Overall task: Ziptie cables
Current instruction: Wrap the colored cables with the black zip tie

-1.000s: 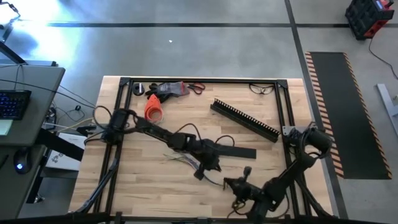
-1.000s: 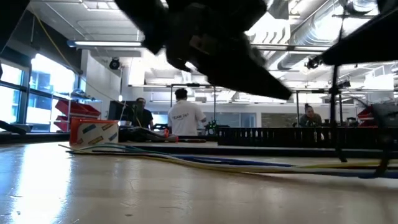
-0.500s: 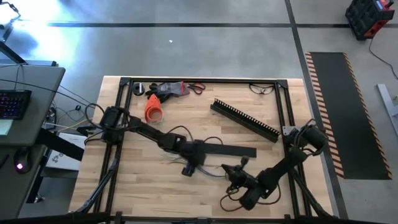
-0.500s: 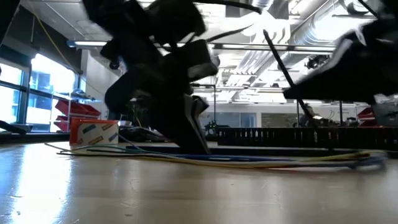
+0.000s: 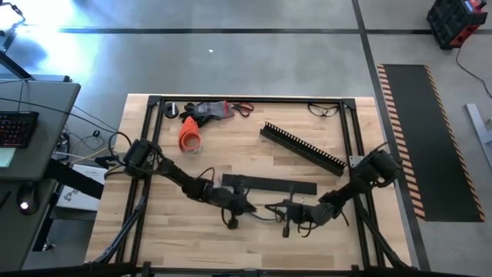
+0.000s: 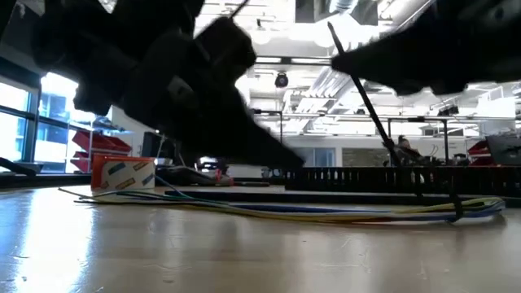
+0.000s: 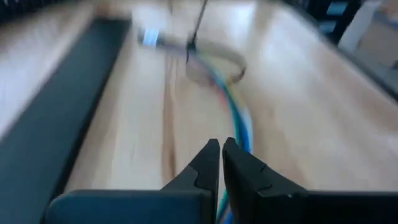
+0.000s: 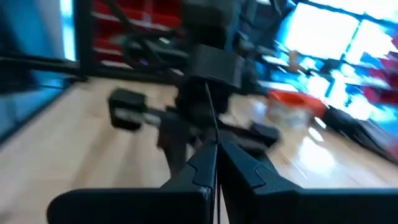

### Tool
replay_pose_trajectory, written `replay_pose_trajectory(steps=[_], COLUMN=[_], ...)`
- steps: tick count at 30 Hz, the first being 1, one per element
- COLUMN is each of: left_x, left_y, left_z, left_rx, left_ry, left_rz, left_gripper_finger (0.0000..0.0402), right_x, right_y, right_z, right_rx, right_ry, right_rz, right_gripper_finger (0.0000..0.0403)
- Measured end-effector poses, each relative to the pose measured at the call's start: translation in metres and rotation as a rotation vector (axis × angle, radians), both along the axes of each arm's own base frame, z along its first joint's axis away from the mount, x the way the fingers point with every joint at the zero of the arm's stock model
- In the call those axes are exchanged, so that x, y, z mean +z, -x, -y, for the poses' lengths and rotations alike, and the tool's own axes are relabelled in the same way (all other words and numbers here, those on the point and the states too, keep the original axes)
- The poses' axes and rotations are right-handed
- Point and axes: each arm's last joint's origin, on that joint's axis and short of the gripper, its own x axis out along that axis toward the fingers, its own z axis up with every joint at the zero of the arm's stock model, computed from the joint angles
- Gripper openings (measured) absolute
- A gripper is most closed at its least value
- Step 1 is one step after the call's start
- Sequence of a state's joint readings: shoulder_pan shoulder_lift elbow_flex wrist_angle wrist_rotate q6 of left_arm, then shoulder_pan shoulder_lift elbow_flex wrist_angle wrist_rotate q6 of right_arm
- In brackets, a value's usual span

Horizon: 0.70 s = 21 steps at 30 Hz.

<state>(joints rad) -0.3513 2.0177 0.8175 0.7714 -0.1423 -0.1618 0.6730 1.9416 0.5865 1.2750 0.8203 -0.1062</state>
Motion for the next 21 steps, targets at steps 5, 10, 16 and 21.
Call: replay_pose_trajectory(steps=[5,10,16,21], left_x=[-0.006,-0.015,-0.014,-0.015], left_y=[-0.014,-0.035,-0.059,-0.075], left_z=[0.006,-0.003,-0.006,-0.001], left_rx=[0.006,0.029,-0.172,-0.326], left_ry=[-0.074,-0.126,-0.078,-0.065], left_rz=[0.154,0.181,0.232,0.271], left_gripper_finger=[0.0049,0.0111,0.0146,0.0134], right_x=[0.011,0.018,0.019,0.019], right_y=[-0.018,-0.020,-0.012,-0.003], right_z=[0.000,-0.007,-0.019,-0.028], right_rx=[0.156,0.178,0.151,0.128], right_ry=[-0.010,0.008,-0.006,-0.014], right_rz=[0.038,0.067,0.074,0.074], right_gripper_finger=[0.0000,0.0000,0.0000,0.0000])
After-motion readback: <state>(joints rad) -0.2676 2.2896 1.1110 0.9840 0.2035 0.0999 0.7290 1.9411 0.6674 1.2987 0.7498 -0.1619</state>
